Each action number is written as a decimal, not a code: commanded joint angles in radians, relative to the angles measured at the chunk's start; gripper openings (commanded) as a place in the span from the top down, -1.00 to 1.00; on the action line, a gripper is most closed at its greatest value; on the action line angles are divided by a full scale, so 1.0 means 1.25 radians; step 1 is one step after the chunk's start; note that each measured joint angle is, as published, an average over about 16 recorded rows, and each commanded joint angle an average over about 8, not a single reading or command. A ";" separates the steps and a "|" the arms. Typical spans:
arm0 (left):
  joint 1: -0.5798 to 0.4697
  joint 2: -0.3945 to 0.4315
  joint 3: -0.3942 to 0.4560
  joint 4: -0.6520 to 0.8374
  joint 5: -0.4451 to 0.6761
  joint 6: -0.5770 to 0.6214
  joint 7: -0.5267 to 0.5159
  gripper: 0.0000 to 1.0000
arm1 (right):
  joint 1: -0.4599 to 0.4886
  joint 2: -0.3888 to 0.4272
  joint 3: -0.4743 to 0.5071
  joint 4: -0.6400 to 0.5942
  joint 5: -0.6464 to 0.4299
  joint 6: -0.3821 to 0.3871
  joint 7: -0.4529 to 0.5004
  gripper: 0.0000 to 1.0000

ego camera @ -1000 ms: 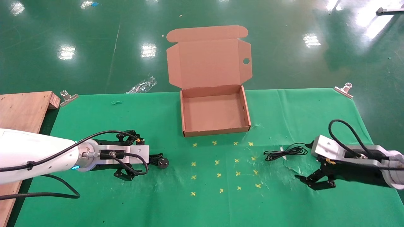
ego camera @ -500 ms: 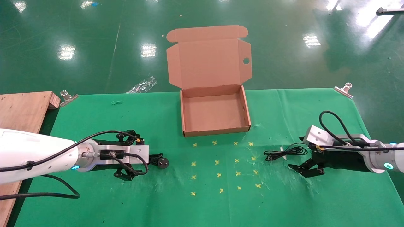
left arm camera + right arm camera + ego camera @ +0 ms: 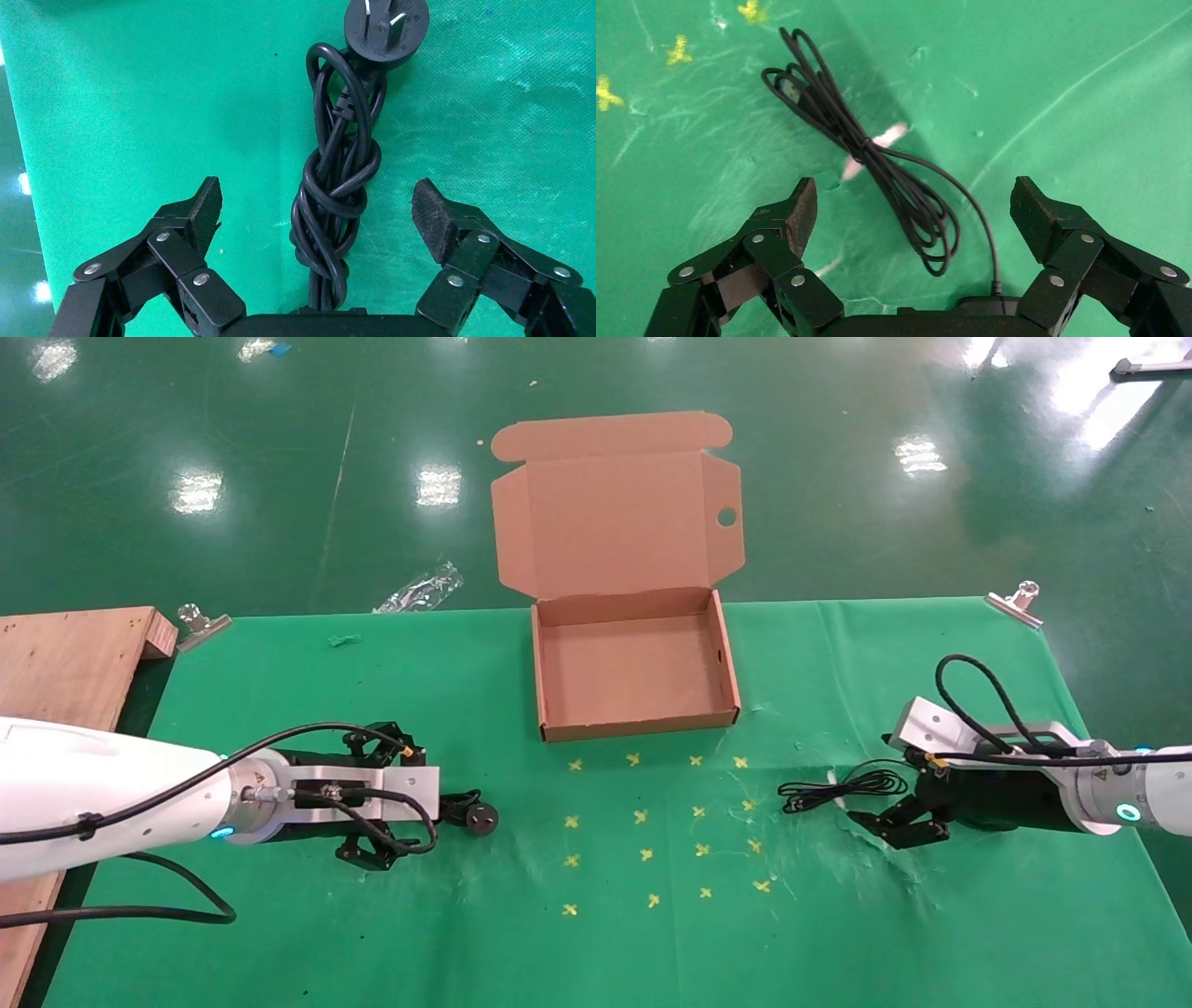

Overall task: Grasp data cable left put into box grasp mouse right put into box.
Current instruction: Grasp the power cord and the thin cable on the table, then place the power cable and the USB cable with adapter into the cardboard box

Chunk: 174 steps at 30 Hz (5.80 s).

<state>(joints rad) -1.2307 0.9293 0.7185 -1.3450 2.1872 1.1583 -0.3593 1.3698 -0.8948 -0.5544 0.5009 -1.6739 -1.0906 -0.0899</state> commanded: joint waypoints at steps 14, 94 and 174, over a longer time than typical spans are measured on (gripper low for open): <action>0.000 0.000 0.000 0.000 0.000 0.000 0.000 1.00 | -0.009 0.008 0.001 0.024 0.003 -0.004 0.006 1.00; -0.203 0.173 -0.021 0.332 0.141 -0.095 -0.083 -1.00 | -0.108 0.278 0.076 0.674 0.015 0.025 0.393 1.00; -0.133 0.215 -0.095 0.161 -0.133 -0.120 0.061 1.00 | 0.052 0.254 0.070 0.683 -0.040 -0.048 0.391 1.00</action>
<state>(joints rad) -1.4229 1.2016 0.5983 -1.0934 2.0323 1.0008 -0.2612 1.4351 -0.5739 -0.4671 1.3546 -1.7238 -1.1540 0.4004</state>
